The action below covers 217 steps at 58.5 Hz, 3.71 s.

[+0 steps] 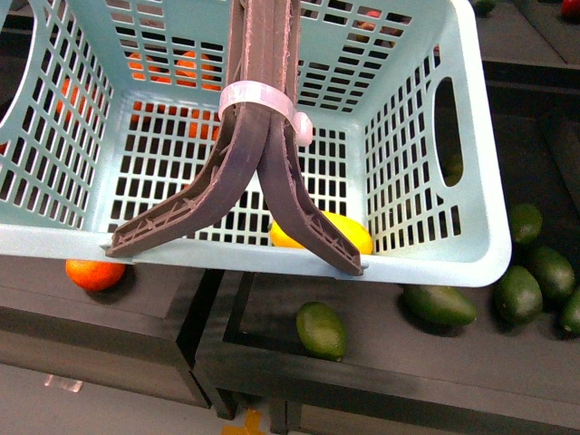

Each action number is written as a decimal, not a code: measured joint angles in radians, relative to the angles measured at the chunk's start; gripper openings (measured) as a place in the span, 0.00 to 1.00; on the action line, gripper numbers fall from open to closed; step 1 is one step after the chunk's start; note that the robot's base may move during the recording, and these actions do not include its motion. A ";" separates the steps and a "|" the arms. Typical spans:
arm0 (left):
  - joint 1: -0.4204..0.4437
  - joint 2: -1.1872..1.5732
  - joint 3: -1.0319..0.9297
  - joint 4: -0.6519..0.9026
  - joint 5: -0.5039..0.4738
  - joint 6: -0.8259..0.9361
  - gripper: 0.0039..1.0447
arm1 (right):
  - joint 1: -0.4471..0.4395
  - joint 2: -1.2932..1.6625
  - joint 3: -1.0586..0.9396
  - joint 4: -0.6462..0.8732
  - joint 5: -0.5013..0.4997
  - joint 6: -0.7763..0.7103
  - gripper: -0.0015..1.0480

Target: Pick mango and avocado into basket

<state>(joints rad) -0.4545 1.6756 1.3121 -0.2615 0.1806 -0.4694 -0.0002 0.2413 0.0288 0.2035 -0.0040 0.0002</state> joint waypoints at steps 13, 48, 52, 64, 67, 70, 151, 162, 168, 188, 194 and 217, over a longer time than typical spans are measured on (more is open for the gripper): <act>0.009 0.000 0.000 0.000 -0.028 0.002 0.05 | 0.003 0.101 0.043 -0.044 0.133 0.174 0.93; 0.007 0.000 0.000 0.000 -0.024 0.002 0.05 | -0.101 1.495 0.550 0.327 -0.056 0.080 0.93; 0.009 0.000 0.000 0.000 -0.025 0.002 0.05 | -0.106 1.589 0.574 0.347 -0.083 0.045 0.93; 0.008 0.000 0.000 0.000 -0.022 0.002 0.05 | -0.090 1.823 0.666 0.375 -0.167 -0.058 0.93; 0.008 0.000 0.000 0.000 -0.020 0.002 0.05 | -0.077 1.867 0.693 0.372 -0.190 -0.078 0.93; 0.008 0.000 0.000 0.000 -0.020 0.002 0.05 | -0.056 1.912 0.725 0.364 -0.212 -0.103 0.93; 0.007 0.000 0.000 0.000 -0.023 0.002 0.05 | 0.091 2.416 0.977 0.512 -0.102 -0.130 0.93; 0.007 0.000 0.000 0.000 -0.021 0.002 0.05 | 0.085 2.416 0.976 0.512 -0.103 -0.126 0.93; 0.007 0.000 0.000 0.000 -0.021 0.002 0.05 | 0.084 2.416 0.967 0.512 -0.099 -0.119 0.93; 0.007 0.000 0.000 0.000 -0.022 0.002 0.05 | 0.086 2.414 0.958 0.505 -0.083 -0.100 0.85; 0.007 0.000 0.000 0.000 -0.022 0.002 0.05 | 0.088 2.414 0.957 0.504 -0.083 -0.100 0.67; 0.007 0.000 0.000 0.000 -0.021 0.002 0.05 | 0.088 2.393 0.946 0.524 -0.076 -0.075 0.38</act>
<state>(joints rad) -0.4477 1.6756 1.3121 -0.2615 0.1593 -0.4671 0.0875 2.6347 0.9752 0.7277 -0.0803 -0.0750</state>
